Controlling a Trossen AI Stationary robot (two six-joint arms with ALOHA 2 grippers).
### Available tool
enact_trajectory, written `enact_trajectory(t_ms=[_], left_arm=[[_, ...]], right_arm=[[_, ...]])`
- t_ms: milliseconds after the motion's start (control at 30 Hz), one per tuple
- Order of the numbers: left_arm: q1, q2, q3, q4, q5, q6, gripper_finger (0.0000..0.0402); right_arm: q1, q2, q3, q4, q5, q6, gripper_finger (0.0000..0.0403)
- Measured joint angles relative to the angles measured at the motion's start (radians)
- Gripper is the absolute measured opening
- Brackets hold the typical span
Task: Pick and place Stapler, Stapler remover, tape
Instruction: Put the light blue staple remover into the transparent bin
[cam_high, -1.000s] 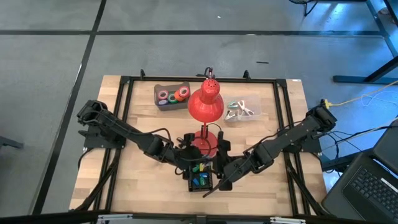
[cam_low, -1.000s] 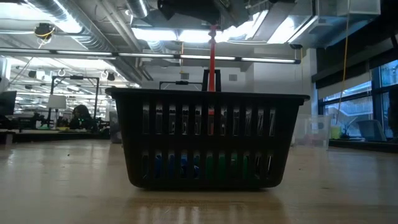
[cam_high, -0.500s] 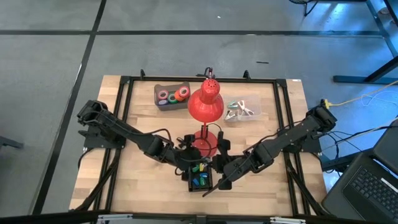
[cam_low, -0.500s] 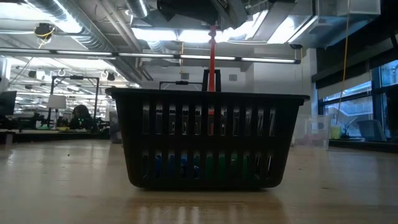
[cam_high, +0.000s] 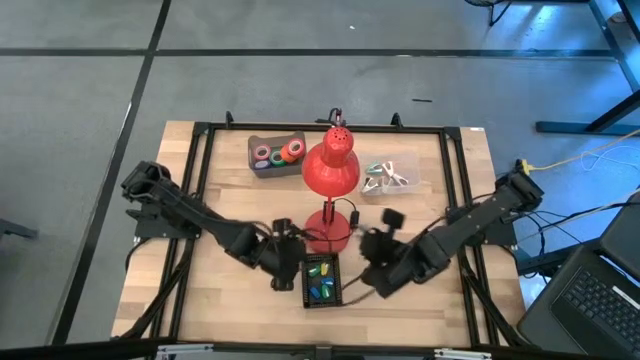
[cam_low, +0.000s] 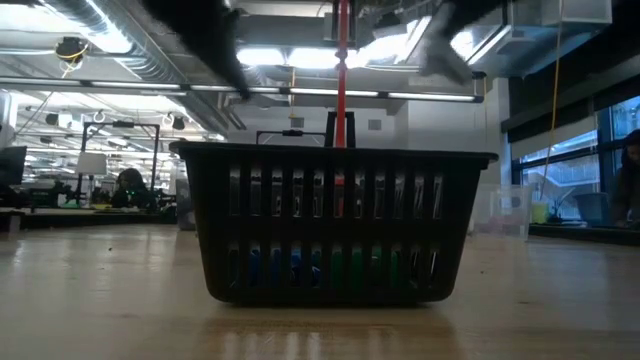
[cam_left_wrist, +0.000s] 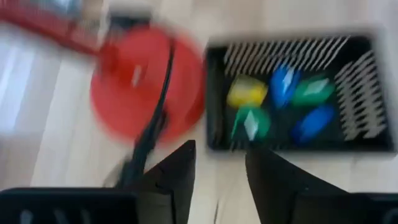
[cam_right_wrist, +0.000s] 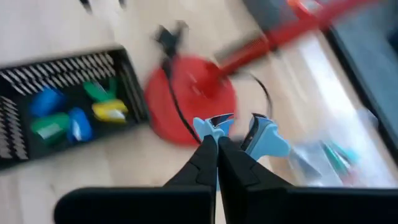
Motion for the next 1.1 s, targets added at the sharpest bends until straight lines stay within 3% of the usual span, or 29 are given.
enact_trajectory(t_ms=[133,300,467,667,900,1100], left_arm=[[-0.047,0.014,-0.003,-0.099,-0.009,-0.145,0.0142],[-0.077,0.014,-0.003,-0.111,0.067,-0.146,0.0142],[-0.099,0.014,-0.003,-0.099,0.092,-0.13,0.0139],[-0.101,0.014,-0.003,-0.088,0.093,-0.124,0.0141],[-0.101,0.014,-0.003,-0.088,0.106,-0.124,0.0138],[-0.101,0.014,-0.003,-0.088,0.106,-0.124,0.0141]], right_arm=[[0.026,-0.004,0.013,-0.285,0.049,0.25,0.0001],[0.024,-0.007,0.014,-0.548,0.052,0.477,0.0],[-0.049,-0.086,-0.025,-0.509,0.044,0.373,0.0],[-0.196,-0.27,-0.143,-0.465,-0.045,0.28,0.0],[-0.427,-0.521,-0.383,-0.107,-0.212,-0.009,0.0],[-0.635,-0.561,-0.522,0.094,-0.298,-0.235,0.0]])
